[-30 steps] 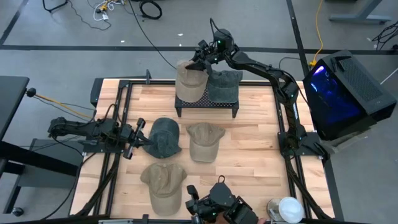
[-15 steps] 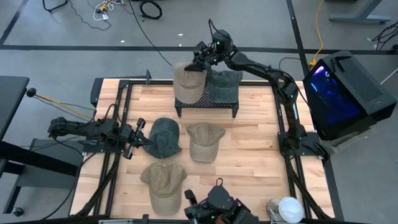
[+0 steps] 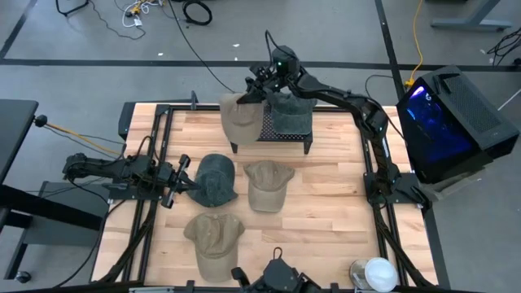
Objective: Pick & Place hat
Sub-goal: Put the bottom right brown cap on the shelf
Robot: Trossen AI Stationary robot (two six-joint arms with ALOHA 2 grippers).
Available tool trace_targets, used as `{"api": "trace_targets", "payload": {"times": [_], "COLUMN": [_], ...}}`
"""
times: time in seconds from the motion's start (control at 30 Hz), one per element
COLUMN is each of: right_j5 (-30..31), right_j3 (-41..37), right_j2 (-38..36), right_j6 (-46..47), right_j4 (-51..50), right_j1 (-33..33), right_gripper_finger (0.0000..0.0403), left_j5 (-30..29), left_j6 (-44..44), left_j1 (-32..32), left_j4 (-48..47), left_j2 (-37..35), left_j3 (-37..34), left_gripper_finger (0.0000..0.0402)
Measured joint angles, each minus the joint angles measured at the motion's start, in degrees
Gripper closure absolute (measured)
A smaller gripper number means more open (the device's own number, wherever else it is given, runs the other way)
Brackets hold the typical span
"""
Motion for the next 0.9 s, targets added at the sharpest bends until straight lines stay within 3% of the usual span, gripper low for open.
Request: {"api": "trace_targets", "payload": {"times": [0.3, 0.67, 0.9], "right_j5": [-1.8, -0.2, 0.9], "right_j3": [0.0, 0.0, 0.0], "right_j2": [-0.1, -0.2, -0.2], "right_j6": [-0.3, -10.1, -13.2], "right_j4": [-3.3, -11.8, -12.0], "right_j1": [0.4, -1.3, -2.8], "right_gripper_finger": [0.0393, 0.0393, 0.0393], "left_j5": [0.0, 0.0, 0.0], "left_j6": [0.0, 0.0, 0.0], "left_j1": [0.0, 0.0, 0.0], "left_j4": [0.0, 0.0, 0.0], "left_j2": [0.0, 0.0, 0.0], "left_j3": [0.0, 0.0, 0.0], "left_gripper_finger": [0.0399, 0.0399, 0.0399]}}
